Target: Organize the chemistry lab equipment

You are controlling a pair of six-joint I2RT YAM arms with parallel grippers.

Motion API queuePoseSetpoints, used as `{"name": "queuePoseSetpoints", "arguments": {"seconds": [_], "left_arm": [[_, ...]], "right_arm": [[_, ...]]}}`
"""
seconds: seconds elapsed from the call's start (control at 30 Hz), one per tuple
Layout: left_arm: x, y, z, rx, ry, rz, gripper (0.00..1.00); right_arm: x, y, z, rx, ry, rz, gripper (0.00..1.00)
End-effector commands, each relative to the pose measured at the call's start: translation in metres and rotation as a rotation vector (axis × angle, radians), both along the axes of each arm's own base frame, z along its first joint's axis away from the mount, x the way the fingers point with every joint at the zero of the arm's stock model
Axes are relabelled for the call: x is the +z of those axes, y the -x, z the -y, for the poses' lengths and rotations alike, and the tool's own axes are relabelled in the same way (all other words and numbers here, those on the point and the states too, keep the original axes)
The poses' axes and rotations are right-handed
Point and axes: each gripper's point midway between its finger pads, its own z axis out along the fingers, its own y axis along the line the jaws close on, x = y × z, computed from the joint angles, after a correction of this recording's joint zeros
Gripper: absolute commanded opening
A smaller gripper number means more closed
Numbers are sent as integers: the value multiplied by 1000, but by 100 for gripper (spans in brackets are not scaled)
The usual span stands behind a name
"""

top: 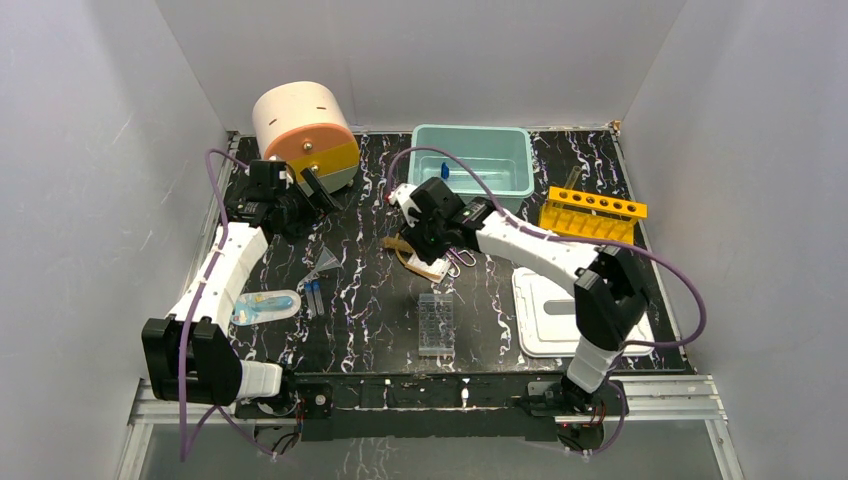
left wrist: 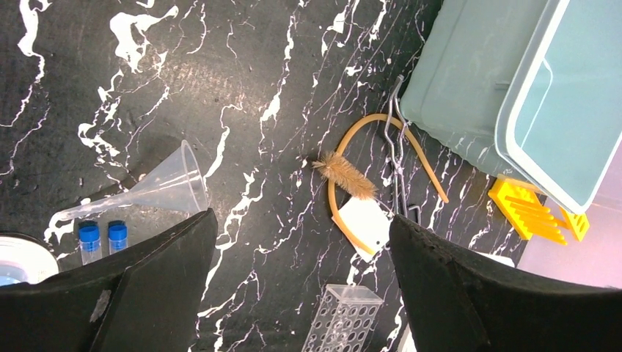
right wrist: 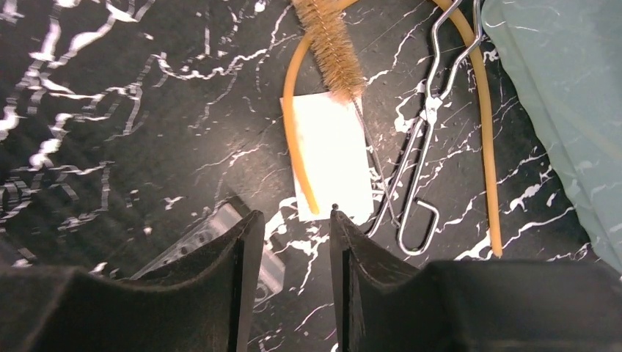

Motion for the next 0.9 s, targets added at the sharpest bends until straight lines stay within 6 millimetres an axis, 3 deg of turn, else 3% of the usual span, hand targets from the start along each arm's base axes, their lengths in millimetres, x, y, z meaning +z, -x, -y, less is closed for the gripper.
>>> {"name": "queuePoseSetpoints", "arguments": {"seconds": [0.0, 0.13, 0.23, 0.47, 0.87], "left_arm": [[8, 8, -8, 35, -23, 15, 86], [8, 8, -11, 50, -35, 12, 87], [12, 6, -12, 40, -45, 23, 80], [16, -1, -15, 41, -73, 32, 80], [12, -7, -16, 37, -85, 18, 81]], "right_arm": [[-14, -38, -3, -15, 65, 157, 48], [-34, -56, -10, -3, 112, 193, 50], [-46, -65, -14, -13, 136, 198, 43], [-67, -83, -19, -24, 186, 234, 39], [-90, -85, -19, 28, 235, 232, 29]]}}
